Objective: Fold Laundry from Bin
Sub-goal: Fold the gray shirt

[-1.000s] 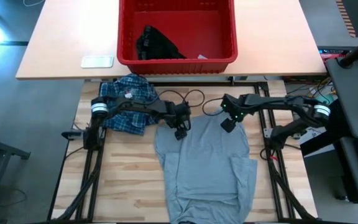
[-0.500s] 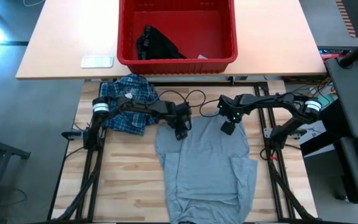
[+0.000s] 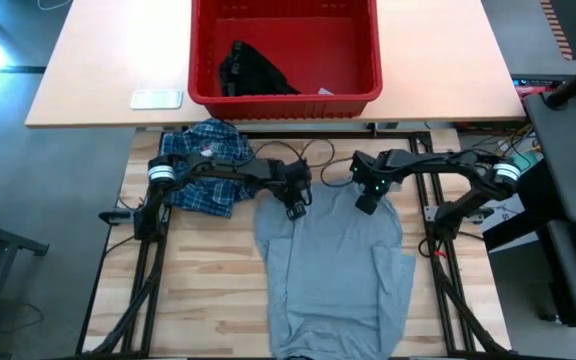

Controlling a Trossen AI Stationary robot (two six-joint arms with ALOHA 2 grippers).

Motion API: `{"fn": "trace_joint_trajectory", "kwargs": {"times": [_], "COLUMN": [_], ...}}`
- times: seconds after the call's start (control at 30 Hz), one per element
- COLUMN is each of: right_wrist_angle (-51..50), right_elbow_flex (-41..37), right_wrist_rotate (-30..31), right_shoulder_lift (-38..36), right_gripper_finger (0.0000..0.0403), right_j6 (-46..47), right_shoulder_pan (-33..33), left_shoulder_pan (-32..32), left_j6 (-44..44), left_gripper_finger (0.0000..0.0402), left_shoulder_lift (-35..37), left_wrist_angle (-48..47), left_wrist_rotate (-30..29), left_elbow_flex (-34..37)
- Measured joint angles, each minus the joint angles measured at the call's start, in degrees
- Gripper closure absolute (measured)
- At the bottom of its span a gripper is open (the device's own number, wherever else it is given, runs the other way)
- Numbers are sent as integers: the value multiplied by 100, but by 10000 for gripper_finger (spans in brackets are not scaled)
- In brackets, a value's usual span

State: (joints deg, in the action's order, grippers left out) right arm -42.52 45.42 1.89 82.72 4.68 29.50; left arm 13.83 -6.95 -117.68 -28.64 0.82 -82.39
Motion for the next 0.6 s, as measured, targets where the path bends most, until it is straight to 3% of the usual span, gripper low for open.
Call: {"fn": "trace_joint_trajectory", "kwargs": {"times": [0.2, 0.33, 0.6], "right_wrist_angle": [-457, -720, -702], "right_elbow_flex": [578, 797, 226], "right_wrist_rotate": [741, 992, -80], "right_shoulder_lift": [-663, -1297, -2158], "right_gripper_finger": [392, 393, 379], "right_j6": [-172, -141, 1279], "right_shoulder_pan": [-104, -550, -2638], "left_shoulder_pan": [69, -1, -953], "left_j6": [239, 209, 638], "left_gripper_finger": [400, 401, 380], "left_shoulder_lift": [366, 868, 1320], "left_wrist_angle": [-606, -820, -688], "left_wrist_rotate": [-642, -834, 366], "left_elbow_flex": [-394, -441, 352]}}
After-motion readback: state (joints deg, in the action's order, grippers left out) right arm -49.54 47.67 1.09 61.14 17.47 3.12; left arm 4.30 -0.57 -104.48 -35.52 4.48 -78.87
